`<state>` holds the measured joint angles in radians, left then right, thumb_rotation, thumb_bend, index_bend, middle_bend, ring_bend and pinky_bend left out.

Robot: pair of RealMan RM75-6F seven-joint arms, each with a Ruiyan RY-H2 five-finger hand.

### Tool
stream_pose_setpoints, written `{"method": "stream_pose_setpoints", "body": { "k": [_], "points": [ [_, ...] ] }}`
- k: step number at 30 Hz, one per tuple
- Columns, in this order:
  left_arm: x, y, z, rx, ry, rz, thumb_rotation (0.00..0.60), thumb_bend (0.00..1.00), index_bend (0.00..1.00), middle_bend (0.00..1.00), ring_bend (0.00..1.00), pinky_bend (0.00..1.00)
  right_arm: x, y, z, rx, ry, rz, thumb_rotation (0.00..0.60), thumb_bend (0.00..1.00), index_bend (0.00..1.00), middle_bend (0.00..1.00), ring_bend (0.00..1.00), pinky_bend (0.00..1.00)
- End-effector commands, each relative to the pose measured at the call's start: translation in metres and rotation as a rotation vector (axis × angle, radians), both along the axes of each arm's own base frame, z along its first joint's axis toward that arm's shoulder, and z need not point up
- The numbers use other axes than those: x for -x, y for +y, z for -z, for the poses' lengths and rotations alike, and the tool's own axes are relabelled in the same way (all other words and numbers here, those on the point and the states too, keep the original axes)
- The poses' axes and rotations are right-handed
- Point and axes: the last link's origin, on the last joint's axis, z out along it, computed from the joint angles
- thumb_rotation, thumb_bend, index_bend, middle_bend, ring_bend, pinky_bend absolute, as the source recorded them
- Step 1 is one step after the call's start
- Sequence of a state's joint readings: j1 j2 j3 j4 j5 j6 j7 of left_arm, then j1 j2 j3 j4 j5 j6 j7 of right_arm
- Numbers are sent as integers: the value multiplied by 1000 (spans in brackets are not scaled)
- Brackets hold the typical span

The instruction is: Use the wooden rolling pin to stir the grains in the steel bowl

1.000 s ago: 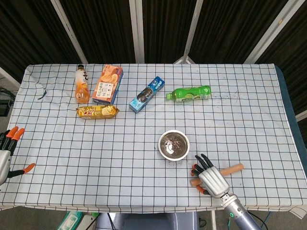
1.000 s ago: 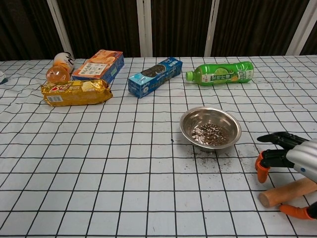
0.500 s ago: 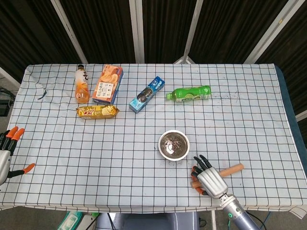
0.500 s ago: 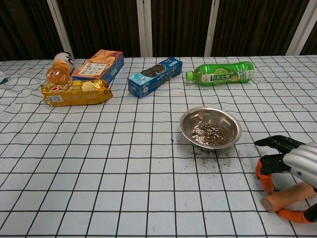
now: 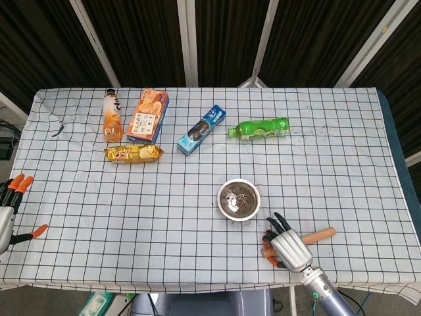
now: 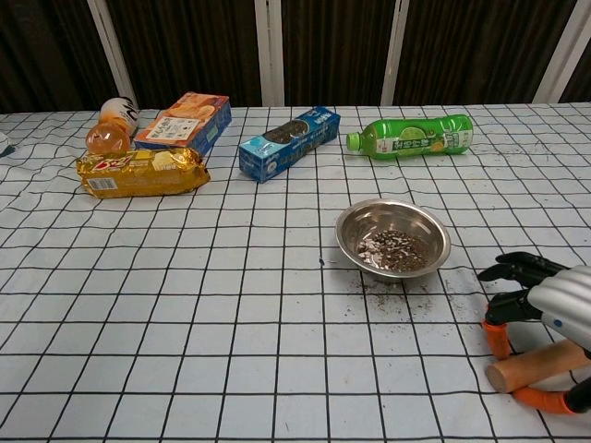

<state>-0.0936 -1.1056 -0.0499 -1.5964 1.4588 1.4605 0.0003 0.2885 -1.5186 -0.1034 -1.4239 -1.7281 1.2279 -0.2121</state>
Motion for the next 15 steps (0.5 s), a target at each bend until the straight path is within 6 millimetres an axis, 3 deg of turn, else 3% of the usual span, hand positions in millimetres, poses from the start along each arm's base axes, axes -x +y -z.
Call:
{"method": "stream_pose_setpoints", "body": {
  "k": [1, 5, 15],
  "points": [
    [0, 0, 0, 0, 0, 0, 600, 17, 0, 0, 0, 0, 0, 0, 0, 0, 0, 2, 600, 473, 704, 514, 198, 0],
    [0, 0, 0, 0, 0, 0, 600, 17, 0, 0, 0, 0, 0, 0, -1, 6, -4, 4, 600, 475, 708, 525, 245, 0],
    [0, 0, 0, -2, -1, 1, 600, 17, 0, 0, 0, 0, -3, -3, -7, 27, -19, 4, 600, 475, 709, 526, 245, 0]
  ]
}}
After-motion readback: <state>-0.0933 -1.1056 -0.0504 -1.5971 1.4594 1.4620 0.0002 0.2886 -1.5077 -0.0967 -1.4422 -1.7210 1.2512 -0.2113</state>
